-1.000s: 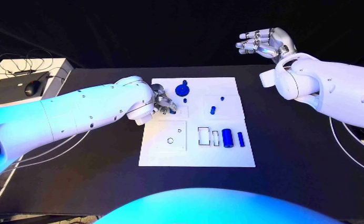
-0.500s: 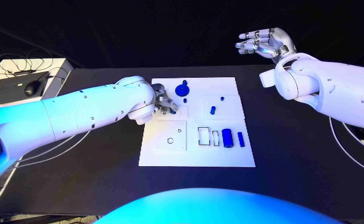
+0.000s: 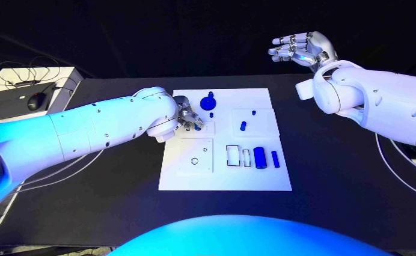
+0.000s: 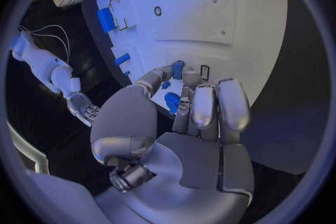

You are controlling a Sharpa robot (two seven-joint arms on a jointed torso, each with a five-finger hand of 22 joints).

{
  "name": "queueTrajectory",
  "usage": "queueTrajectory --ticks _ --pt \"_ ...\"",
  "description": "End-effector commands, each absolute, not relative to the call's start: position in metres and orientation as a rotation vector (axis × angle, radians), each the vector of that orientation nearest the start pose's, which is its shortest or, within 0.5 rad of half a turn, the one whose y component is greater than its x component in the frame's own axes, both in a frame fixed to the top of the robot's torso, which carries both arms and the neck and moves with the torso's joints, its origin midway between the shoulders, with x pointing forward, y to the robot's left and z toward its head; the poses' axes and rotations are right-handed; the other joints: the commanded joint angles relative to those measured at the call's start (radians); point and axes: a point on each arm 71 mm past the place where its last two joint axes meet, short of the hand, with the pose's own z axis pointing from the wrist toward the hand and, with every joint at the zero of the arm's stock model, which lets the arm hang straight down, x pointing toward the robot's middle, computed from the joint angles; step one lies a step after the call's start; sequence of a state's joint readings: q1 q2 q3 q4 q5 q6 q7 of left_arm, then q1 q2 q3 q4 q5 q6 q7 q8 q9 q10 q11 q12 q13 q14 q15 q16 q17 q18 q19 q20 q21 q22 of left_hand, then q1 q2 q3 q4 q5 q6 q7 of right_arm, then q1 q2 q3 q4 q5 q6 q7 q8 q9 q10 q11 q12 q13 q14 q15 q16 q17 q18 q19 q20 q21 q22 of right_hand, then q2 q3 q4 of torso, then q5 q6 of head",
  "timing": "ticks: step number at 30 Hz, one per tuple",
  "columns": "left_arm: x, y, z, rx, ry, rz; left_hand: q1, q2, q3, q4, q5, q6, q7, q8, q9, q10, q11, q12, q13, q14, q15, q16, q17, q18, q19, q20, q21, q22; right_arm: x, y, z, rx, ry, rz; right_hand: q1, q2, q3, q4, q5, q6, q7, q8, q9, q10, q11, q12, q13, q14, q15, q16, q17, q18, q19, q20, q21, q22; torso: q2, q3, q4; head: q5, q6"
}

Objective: Assemble the parts on the task board

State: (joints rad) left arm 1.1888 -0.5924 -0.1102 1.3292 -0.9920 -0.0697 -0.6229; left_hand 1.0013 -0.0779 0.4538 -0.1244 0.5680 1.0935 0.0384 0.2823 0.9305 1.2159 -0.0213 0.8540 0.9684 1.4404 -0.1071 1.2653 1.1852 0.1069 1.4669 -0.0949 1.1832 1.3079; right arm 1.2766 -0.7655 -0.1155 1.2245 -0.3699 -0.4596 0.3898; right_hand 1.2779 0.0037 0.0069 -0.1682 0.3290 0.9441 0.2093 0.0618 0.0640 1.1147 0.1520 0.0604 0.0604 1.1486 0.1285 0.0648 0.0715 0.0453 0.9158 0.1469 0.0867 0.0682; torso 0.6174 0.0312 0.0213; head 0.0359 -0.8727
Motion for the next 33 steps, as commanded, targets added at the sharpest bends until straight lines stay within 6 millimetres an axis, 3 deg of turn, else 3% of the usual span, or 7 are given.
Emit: queueTrajectory --ticks 1,8,12,13,18,23,33 --pt "0.4917 0.1474 -0.2651 -0.351 2.327 -0.381 0.014 0.024 0.035 -0.036 -0.002 0.041 -0.048 0.006 0.004 0.057 -0.053 0.006 0.001 -0.003 -0.007 0.006 0.001 -0.013 0.006 -0.006 -0.006 0.087 0.5442 -0.2654 -0.1705 0.715 1.347 1.117 0.007 0.004 -0.004 0.000 0.004 -0.005 -0.002 0.000 0.000 -0.008 -0.002 0.002 -0.001 -0.006 0.000 -0.003 -0.002 -0.010 -0.005 -0.002 0.000 0.000 0.000 -0.0004 0.0007 0.000 0.000" --pt "0.4923 0.1479 -0.2652 -0.355 2.326 -0.380 0.012 0.025 -0.049 -0.011 -0.009 0.041 -0.053 0.006 -0.012 0.054 -0.054 0.005 0.005 -0.003 -0.007 0.005 0.001 -0.013 0.006 -0.006 -0.010 0.087 0.5441 -0.2651 -0.1705 0.714 1.347 1.118 0.007 0.004 -0.004 0.000 0.004 -0.005 -0.002 0.000 0.000 -0.008 -0.002 0.002 -0.001 -0.006 0.000 -0.003 -0.002 -0.010 -0.005 -0.002 0.000 0.000 0.000 -0.0001 0.0004 -0.001 0.000" --pt "0.4927 0.1486 -0.2653 -0.358 2.325 -0.378 0.008 0.028 -0.157 0.019 -0.020 0.049 -0.057 0.005 -0.022 0.050 -0.054 0.007 0.008 -0.003 -0.007 0.005 0.001 -0.013 0.006 -0.006 -0.014 0.087 0.5441 -0.2652 -0.1705 0.714 1.347 1.118 0.008 0.004 -0.003 0.000 0.003 -0.009 -0.002 0.000 0.000 -0.009 -0.002 0.002 -0.001 -0.007 0.001 -0.003 -0.002 -0.010 -0.005 -0.001 0.000 0.000 0.000 -0.0006 0.0004 -0.001 0.000" --pt "0.4928 0.1488 -0.2653 -0.358 2.324 -0.378 0.050 0.057 -0.252 0.031 -0.018 0.047 -0.062 -0.002 -0.036 0.045 -0.056 0.009 0.010 -0.003 -0.003 0.003 0.000 -0.013 0.007 -0.006 -0.015 0.088 0.5441 -0.2652 -0.1705 0.714 1.347 1.118 0.008 0.004 -0.003 0.000 0.003 -0.009 -0.002 0.000 0.000 -0.009 -0.002 0.002 -0.001 -0.007 0.001 -0.003 -0.002 -0.010 -0.005 -0.001 0.000 0.000 0.000 -0.0005 0.0003 -0.002 0.000" --pt "0.4932 0.1499 -0.2651 -0.364 2.320 -0.377 0.032 0.041 -0.285 0.048 -0.022 0.053 -0.056 0.001 -0.038 0.045 -0.053 0.008 0.008 -0.004 -0.006 0.002 -0.001 -0.013 0.007 -0.006 -0.018 0.088 0.5440 -0.2652 -0.1705 0.714 1.348 1.118 0.008 0.004 -0.003 0.000 0.003 -0.009 -0.002 0.000 0.000 -0.009 -0.002 0.002 -0.001 -0.007 0.001 -0.003 -0.002 -0.010 -0.005 -0.001 0.000 0.000 0.001 -0.0005 0.0005 -0.003 0.000" --pt "0.4935 0.1509 -0.2649 -0.368 2.316 -0.376 0.068 0.069 -0.429 0.082 -0.023 0.053 -0.057 0.005 -0.044 0.043 -0.051 0.010 0.004 -0.004 -0.005 0.001 -0.001 -0.013 0.008 -0.005 -0.024 0.090 0.5439 -0.2654 -0.1705 0.714 1.348 1.118 0.008 0.004 -0.003 0.000 0.003 -0.009 -0.002 0.000 0.000 -0.009 -0.002 0.002 -0.001 -0.007 0.001 -0.003 -0.002 -0.010 -0.005 -0.001 0.000 0.000 0.000 -0.0005 0.0008 -0.003 0.000" --pt "0.4923 0.1536 -0.2644 -0.362 2.320 -0.375 0.075 0.064 -0.466 0.092 -0.026 0.054 -0.056 0.009 -0.046 0.043 -0.051 0.014 0.002 -0.004 -0.006 0.002 -0.001 -0.013 0.010 -0.005 -0.024 0.094 0.5438 -0.2663 -0.1704 0.715 1.347 1.116 0.008 0.004 -0.003 0.000 0.003 -0.009 -0.002 0.000 0.000 -0.009 -0.002 0.002 -0.001 -0.007 0.001 -0.003 -0.002 -0.010 -0.005 -0.001 0.000 0.000 0.000 -0.0007 0.0001 -0.004 0.000"
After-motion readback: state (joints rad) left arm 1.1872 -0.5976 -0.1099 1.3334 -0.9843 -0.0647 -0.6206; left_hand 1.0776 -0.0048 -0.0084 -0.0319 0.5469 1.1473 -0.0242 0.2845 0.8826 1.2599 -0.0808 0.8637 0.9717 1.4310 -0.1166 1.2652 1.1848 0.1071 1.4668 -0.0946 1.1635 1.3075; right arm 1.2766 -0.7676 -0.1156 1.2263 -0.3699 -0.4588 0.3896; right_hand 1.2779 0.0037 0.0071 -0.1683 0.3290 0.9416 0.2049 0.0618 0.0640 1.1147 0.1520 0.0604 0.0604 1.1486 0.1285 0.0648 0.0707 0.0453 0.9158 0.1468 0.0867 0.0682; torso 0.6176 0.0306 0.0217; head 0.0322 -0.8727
